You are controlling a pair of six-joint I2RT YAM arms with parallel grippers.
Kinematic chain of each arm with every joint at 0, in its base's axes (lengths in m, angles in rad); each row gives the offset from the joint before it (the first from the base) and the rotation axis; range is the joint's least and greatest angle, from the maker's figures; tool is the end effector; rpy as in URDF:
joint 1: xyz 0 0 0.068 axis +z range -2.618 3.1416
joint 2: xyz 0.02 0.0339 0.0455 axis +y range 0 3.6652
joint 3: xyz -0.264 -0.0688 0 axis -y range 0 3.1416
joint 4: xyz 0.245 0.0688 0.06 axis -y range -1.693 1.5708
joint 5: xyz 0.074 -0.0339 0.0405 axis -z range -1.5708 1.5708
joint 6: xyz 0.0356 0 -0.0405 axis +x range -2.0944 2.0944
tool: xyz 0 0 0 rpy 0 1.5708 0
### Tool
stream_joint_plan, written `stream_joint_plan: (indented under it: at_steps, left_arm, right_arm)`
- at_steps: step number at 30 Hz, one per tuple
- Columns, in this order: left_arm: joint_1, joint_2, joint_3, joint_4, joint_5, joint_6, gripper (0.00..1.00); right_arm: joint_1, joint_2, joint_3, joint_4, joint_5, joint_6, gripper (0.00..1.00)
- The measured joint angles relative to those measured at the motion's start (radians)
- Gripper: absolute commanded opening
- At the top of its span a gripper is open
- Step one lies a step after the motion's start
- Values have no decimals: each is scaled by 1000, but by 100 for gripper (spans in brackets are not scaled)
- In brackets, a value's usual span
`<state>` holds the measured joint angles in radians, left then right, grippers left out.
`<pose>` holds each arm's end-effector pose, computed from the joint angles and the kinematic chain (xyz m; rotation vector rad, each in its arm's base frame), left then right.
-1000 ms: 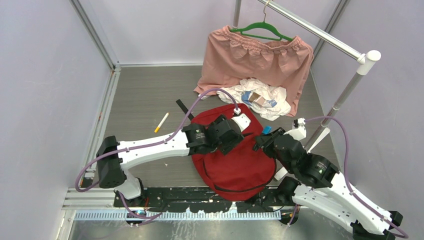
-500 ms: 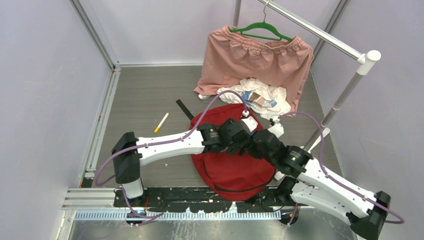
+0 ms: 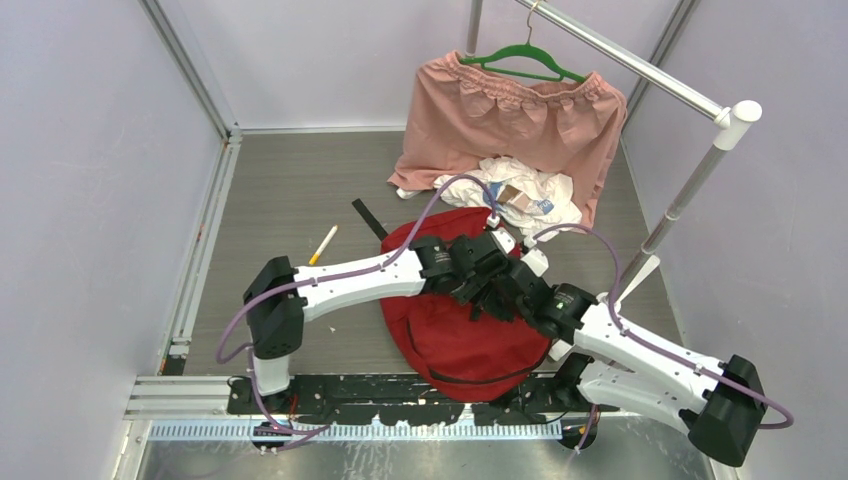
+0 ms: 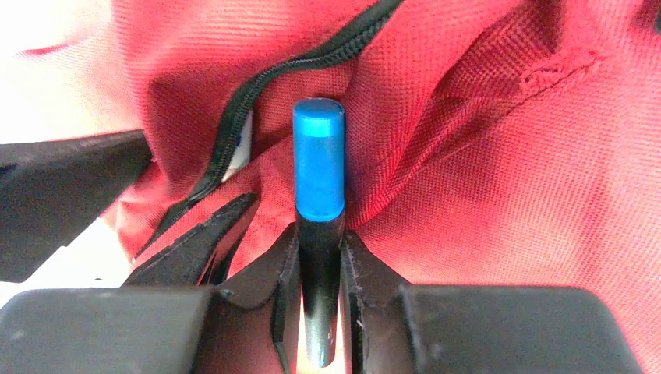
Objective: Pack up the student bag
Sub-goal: Place the stationery in the student bag.
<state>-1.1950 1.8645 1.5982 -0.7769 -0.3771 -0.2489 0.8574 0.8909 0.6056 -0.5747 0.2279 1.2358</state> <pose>0.1599 -0.3696 0.2671 1.0253 2.2865 -0.0883 0.1219 0.1285 0.2251 0.5782 2.4511 0.6644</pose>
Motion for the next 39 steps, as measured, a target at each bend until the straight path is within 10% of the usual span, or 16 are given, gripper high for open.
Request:
stream_joint_plan:
  at_steps: [6, 26, 39]
  left_arm:
    - [18, -3, 4, 47, 30, -1, 38]
    - [42, -268, -191, 159, 60, 9, 81]
    - [48, -193, -214, 226, 79, -3, 71]
  right_arm:
    - [-10, -11, 47, -27, 34, -59, 1]
    - [-18, -270, 81, -178, 190, -85, 1]
    - [-18, -304, 92, -227, 202, -56, 1]
